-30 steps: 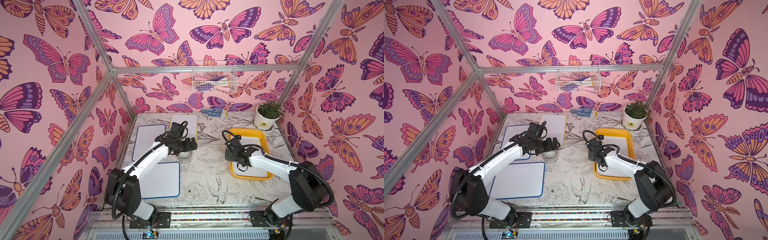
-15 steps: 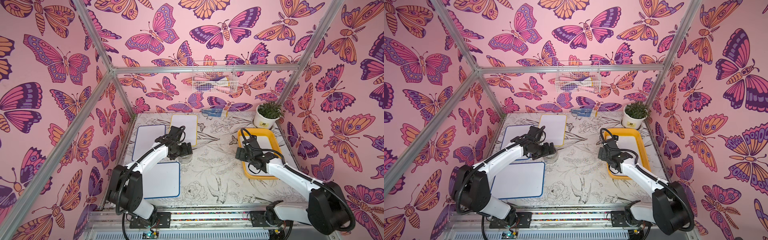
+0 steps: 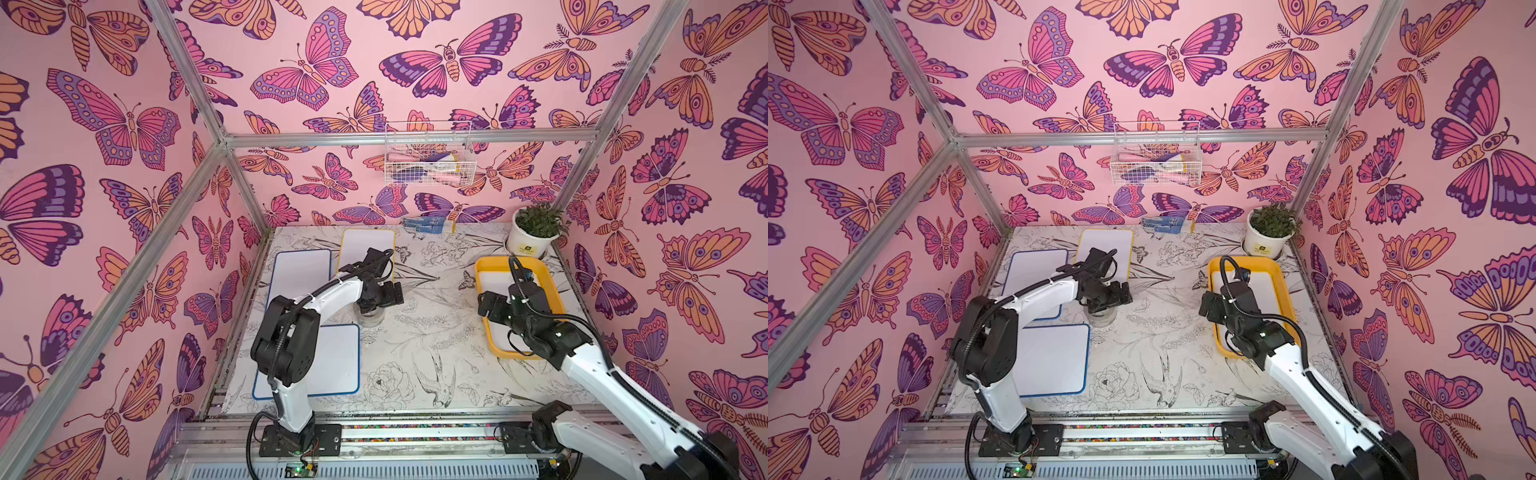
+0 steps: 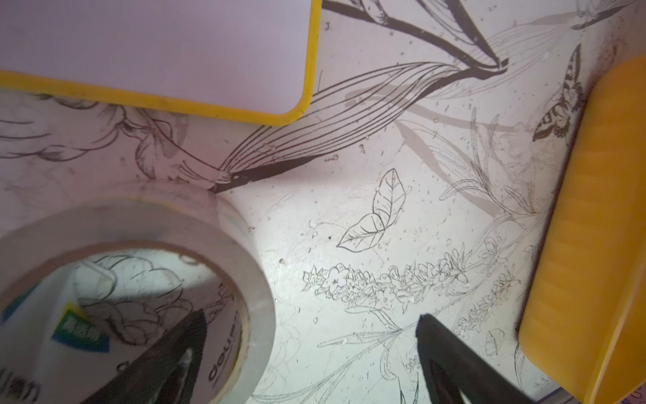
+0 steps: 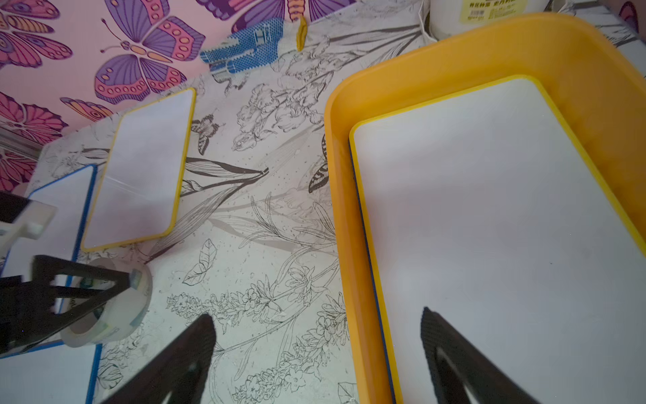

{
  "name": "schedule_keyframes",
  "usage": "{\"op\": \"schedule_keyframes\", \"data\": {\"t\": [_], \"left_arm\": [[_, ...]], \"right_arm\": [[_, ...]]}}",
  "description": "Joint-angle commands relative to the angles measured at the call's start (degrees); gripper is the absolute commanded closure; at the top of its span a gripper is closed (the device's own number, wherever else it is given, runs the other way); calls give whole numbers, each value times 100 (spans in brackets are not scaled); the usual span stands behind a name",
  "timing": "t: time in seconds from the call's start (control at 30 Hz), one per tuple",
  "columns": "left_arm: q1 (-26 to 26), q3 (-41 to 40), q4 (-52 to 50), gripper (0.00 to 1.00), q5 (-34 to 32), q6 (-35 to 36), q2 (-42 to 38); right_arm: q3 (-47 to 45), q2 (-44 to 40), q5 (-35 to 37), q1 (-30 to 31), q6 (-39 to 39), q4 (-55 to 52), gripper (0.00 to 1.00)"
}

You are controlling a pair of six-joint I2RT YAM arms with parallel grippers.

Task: Put the whiteboard into the storage box
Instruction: Move the distractor to the center of the board.

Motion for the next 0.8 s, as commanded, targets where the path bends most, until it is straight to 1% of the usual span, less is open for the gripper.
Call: {"op": "schedule_keyframes", "data": {"t": [0.0,0.17,0.3,0.37,0.43,0.53,0.63,0.67,0.77], "left_arm": [[-175,302,181,5,201,-153,307],[-608,1032,525,5,522,-416,871],[-1028,2120,628,5,803,-475,1569],[-1112,2580,635,5,888,-454,1821],[-1060,2807,637,5,1031,-414,1899],[-893,2644,678,4,1153,-199,1596],[-645,1977,985,3,1352,-105,1018],[-565,1765,1048,2,1378,-82,818],[-378,913,1198,2,1357,-22,136]], "right_arm": [[10,-377,210,27,29,-359,6],[115,-729,485,19,-7,-749,6],[116,-899,662,10,-24,-919,6],[133,-931,676,10,-55,-991,6],[172,-915,650,5,-128,-1057,6],[202,-832,392,10,-278,-1010,6],[283,-564,223,144,-275,-897,6],[313,-442,244,260,-263,-844,6],[437,75,474,877,-171,-630,7]]}}
